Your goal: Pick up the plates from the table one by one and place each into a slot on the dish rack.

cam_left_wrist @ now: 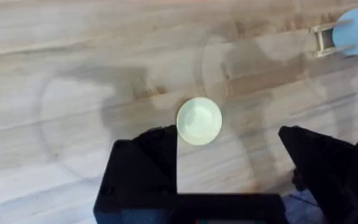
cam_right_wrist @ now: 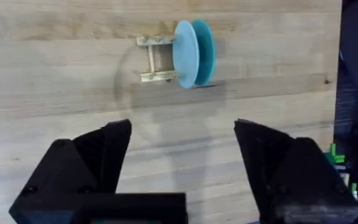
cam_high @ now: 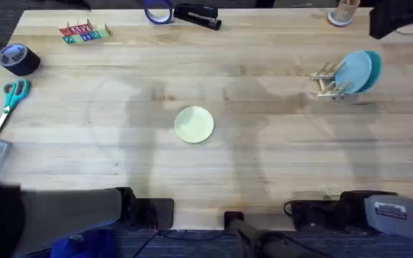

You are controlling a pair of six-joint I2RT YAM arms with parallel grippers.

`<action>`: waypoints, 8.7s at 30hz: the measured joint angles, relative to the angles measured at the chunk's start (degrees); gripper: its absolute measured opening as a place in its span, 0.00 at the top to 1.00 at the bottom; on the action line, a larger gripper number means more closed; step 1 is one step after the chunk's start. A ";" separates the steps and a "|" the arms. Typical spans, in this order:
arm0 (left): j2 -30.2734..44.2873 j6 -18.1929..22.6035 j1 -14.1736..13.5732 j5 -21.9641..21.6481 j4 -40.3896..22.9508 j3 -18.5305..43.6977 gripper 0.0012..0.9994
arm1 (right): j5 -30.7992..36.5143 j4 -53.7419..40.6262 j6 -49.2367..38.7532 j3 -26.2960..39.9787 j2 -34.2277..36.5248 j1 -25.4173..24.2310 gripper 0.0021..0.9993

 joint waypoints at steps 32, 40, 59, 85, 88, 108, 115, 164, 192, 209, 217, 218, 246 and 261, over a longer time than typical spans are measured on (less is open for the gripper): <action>-3.05 4.23 0.00 6.14 -1.22 -30.17 0.96 | 0.00 0.78 0.00 0.00 -0.02 0.00 0.00; 4.53 6.17 0.00 9.14 -1.39 -30.17 0.96 | 0.00 0.78 0.00 0.00 0.00 0.00 0.00; 5.25 34.81 9.65 30.83 5.15 -46.59 0.96 | 0.00 0.63 0.00 0.00 -0.02 0.00 0.00; 13.24 31.92 7.69 29.86 20.59 -56.25 0.96 | -0.01 0.91 -0.85 0.00 0.07 0.00 0.00; 14.25 31.99 7.69 29.83 20.79 -56.27 0.96 | 0.00 0.88 -0.85 -0.02 0.27 0.00 0.00; 17.61 31.61 7.63 30.01 24.62 -56.29 0.96 | 0.00 0.87 -0.87 -0.02 0.43 0.00 0.00; 23.75 31.54 7.03 30.01 26.12 -56.31 0.96 | 0.00 0.85 -0.87 -0.02 0.42 0.00 0.00; 32.24 27.44 3.78 30.47 30.34 -55.42 0.96 | -35.04 3.82 11.73 -20.69 1.60 14.75 0.00; 32.24 27.42 3.76 30.45 30.34 -55.37 0.96 | -45.21 28.96 27.32 -31.58 12.53 35.63 0.00; 32.24 27.42 3.76 30.45 30.36 -55.37 0.96 | -48.87 46.03 32.07 -42.23 12.55 35.63 0.00; 32.24 27.42 3.76 30.45 30.36 -55.37 0.96 | -48.89 51.99 34.65 -43.75 12.55 36.73 0.01; 32.24 27.42 3.74 30.45 30.34 -55.37 0.96 | -48.89 52.71 34.96 -43.78 12.55 37.14 0.00; 32.24 27.39 3.73 30.45 30.36 -55.37 0.96 | -49.37 63.01 41.62 -43.98 18.47 38.88 0.00; 32.24 27.35 3.72 30.45 30.36 -55.37 0.96 | -49.53 62.31 42.73 -43.98 18.53 38.88 0.47</action>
